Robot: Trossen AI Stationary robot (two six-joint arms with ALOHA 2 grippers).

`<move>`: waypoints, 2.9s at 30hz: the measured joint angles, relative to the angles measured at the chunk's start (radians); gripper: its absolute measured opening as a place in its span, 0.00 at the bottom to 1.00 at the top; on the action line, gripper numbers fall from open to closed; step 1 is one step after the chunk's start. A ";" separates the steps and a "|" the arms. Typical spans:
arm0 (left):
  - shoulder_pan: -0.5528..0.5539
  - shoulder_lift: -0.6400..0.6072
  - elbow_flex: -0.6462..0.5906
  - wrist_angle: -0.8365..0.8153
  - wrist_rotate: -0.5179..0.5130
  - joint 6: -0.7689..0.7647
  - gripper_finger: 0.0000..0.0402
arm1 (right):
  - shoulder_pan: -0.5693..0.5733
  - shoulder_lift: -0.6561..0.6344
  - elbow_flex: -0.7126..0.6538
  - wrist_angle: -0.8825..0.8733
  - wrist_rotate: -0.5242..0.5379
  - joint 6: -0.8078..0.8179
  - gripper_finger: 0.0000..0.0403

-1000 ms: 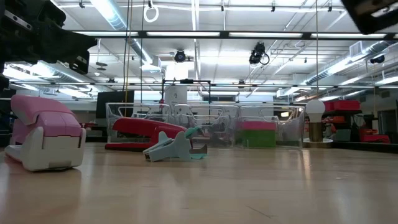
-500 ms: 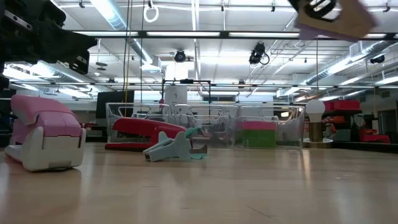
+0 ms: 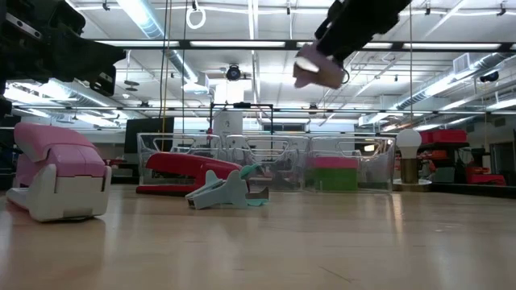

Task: Pick and place Stapler, Stapler remover, tape
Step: Put the purple staple remover into the middle transparent bin

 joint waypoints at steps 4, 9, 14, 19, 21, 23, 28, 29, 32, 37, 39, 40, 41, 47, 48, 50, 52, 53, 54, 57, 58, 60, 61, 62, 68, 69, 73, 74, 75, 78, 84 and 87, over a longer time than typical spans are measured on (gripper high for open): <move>0.000 0.000 0.000 0.000 0.000 0.000 0.01 | -0.107 0.000 0.000 0.002 -0.002 -0.044 0.00; 0.000 0.000 0.000 0.000 0.000 0.000 0.01 | -0.252 0.000 0.000 0.033 -0.001 -0.093 0.00; 0.000 0.000 0.000 0.000 0.000 0.000 0.01 | -0.396 0.000 0.001 0.141 -0.003 -0.109 0.00; 0.000 0.000 0.000 0.000 0.000 0.000 0.01 | -0.523 0.000 0.002 0.236 -0.001 -0.100 0.00; 0.000 0.000 0.000 0.000 0.000 0.000 0.01 | -0.563 0.000 0.002 0.271 -0.002 -0.077 0.00; 0.000 0.000 0.000 0.000 0.000 0.000 0.01 | -0.595 0.000 0.002 0.302 -0.003 -0.051 0.00; 0.000 0.000 0.000 0.000 0.000 0.000 0.01 | -0.634 0.012 0.002 0.366 -0.007 -0.034 0.00; 0.000 0.000 0.000 0.000 0.000 0.001 0.01 | -0.639 0.019 0.002 0.371 -0.021 -0.034 0.00; 0.000 0.000 0.000 0.000 0.000 0.000 0.01 | -0.645 0.051 0.002 0.392 -0.058 -0.033 0.00; 0.000 0.000 0.000 0.000 0.000 0.000 0.01 | -0.646 0.122 0.002 0.426 -0.074 -0.051 0.00; 0.000 0.000 0.000 0.000 0.000 0.000 0.01 | -0.649 0.161 0.002 0.457 -0.090 -0.053 0.00; 0.000 0.000 0.000 0.000 0.000 0.000 0.01 | -0.650 0.182 0.002 0.474 -0.098 -0.050 0.00; 0.000 0.000 0.000 0.000 0.000 0.001 0.01 | -0.650 0.201 0.002 0.495 -0.110 -0.050 0.00; 0.000 0.000 0.000 0.000 0.000 0.000 0.01 | -0.649 0.301 0.002 0.581 -0.161 -0.046 0.00; 0.000 0.000 0.000 0.000 0.000 0.000 0.01 | -0.649 0.310 0.002 0.582 -0.161 -0.047 0.00; 0.000 0.000 0.000 0.000 0.000 0.000 0.01 | -0.649 0.319 0.002 0.589 -0.161 -0.049 0.00; 0.000 0.000 0.000 0.000 0.000 0.000 0.01 | -0.649 0.319 0.001 0.587 -0.160 -0.060 0.00; 0.000 0.000 0.000 0.000 0.000 0.000 0.01 | -0.649 0.319 0.001 0.591 -0.160 -0.069 0.00; 0.000 0.000 0.000 0.000 0.000 0.000 0.01 | -0.650 0.319 0.001 0.594 -0.160 -0.078 0.00; 0.000 0.000 0.000 0.000 0.000 0.000 0.01 | -0.653 0.319 0.001 0.609 -0.160 -0.084 0.00; 0.000 0.000 0.000 0.000 0.000 0.000 0.01 | -0.654 0.319 0.001 0.612 -0.160 -0.084 0.00; 0.000 0.000 0.000 0.000 0.000 0.000 0.01 | -0.654 0.319 0.001 0.611 -0.160 -0.085 0.00; 0.000 0.000 0.000 0.000 0.000 0.000 0.01 | -0.654 0.319 0.001 0.609 -0.160 -0.088 0.00; 0.000 0.000 0.000 0.000 0.000 0.000 0.01 | -0.654 0.319 0.001 0.609 -0.159 -0.088 0.00; 0.000 0.000 0.000 0.000 0.000 0.000 0.01 | -0.653 0.319 0.001 0.609 -0.159 -0.088 0.00; 0.000 0.000 0.000 0.000 0.000 0.000 0.01 | -0.653 0.319 0.001 0.609 -0.159 -0.088 0.00; 0.000 0.000 0.000 0.000 0.000 0.001 0.01 | -0.654 0.319 0.001 0.606 -0.157 -0.088 0.00; 0.000 0.000 0.000 0.000 0.000 0.000 0.01 | -0.653 0.319 0.001 0.596 -0.151 -0.083 0.00; 0.000 0.000 0.000 0.000 0.000 0.000 0.01 | -0.653 0.319 0.001 0.579 -0.139 -0.073 0.00; 0.000 0.000 0.000 0.000 0.000 0.000 0.01 | -0.653 0.319 0.001 0.500 -0.116 -0.055 0.00; 0.000 0.000 0.000 0.000 0.000 0.000 0.01 | -0.654 0.319 0.001 0.380 -0.104 -0.051 0.00; 0.000 0.000 0.000 0.000 0.000 0.000 0.01 | -0.653 0.319 0.001 0.379 -0.104 -0.050 0.00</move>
